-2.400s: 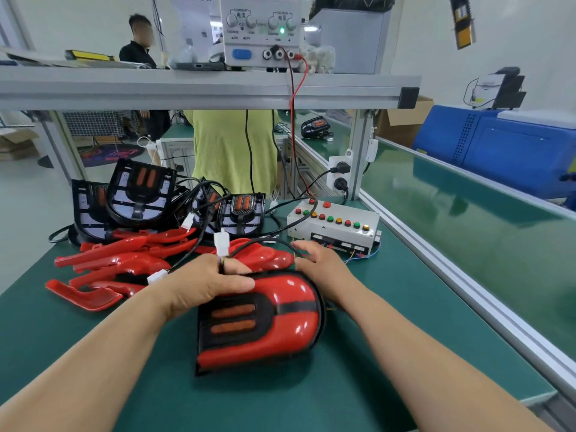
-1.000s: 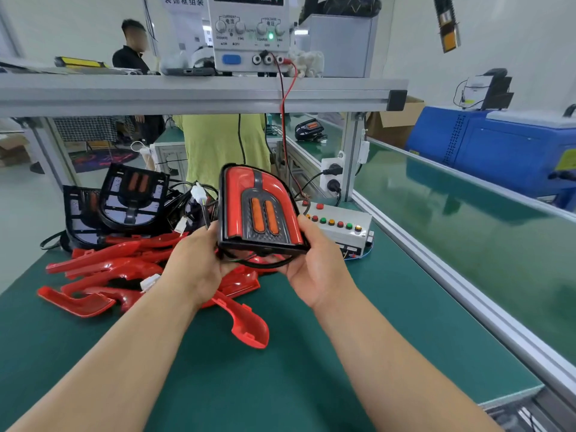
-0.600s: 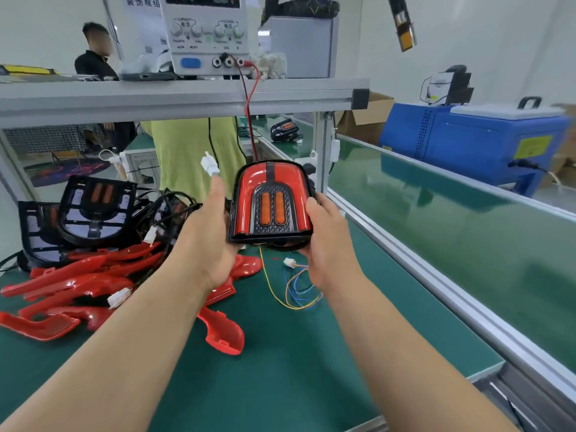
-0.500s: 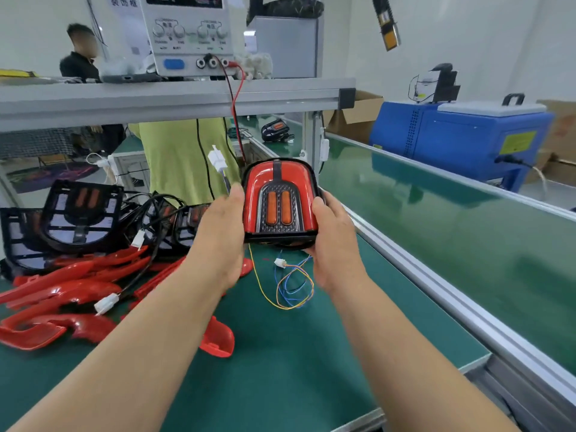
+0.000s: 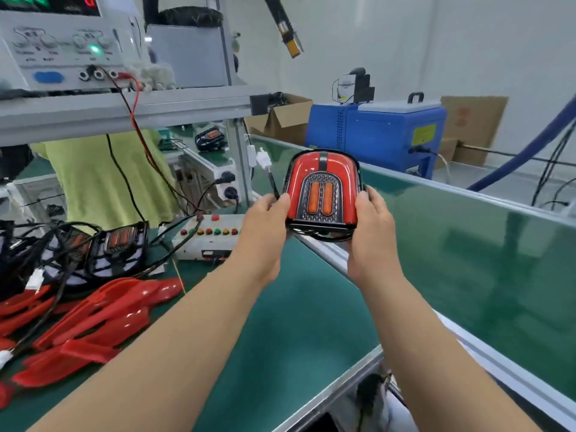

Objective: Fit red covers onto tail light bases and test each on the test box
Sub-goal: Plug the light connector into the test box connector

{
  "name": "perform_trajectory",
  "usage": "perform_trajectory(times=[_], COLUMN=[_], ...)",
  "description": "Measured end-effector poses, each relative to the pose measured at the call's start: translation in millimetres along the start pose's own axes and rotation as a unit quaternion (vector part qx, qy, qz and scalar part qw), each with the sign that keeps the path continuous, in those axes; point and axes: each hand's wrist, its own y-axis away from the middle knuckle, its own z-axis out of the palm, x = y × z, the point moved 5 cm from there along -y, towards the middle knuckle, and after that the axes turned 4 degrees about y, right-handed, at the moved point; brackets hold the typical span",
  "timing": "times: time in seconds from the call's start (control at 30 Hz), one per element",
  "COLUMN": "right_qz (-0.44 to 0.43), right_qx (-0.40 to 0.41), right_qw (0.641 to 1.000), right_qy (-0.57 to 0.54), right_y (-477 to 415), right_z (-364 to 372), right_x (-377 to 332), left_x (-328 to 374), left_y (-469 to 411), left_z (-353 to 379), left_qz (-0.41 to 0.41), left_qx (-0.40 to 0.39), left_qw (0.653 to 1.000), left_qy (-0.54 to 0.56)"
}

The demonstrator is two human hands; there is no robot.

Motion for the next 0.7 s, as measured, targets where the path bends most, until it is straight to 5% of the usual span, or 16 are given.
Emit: perform_trajectory(times=[0.7], right_qz=[-0.036], right_qx=[0.273], right_qw=[0.956], right_qy=[0.097], right_y=[15.2], right_z=[-222.5], right_x=[-36.1], left_x=[-86.2], left_y=[36.7], left_z=[204.3], left_qz=[-0.055], left_qx=[-0.239], left_qw=[0.968], left_qy=[-0.063])
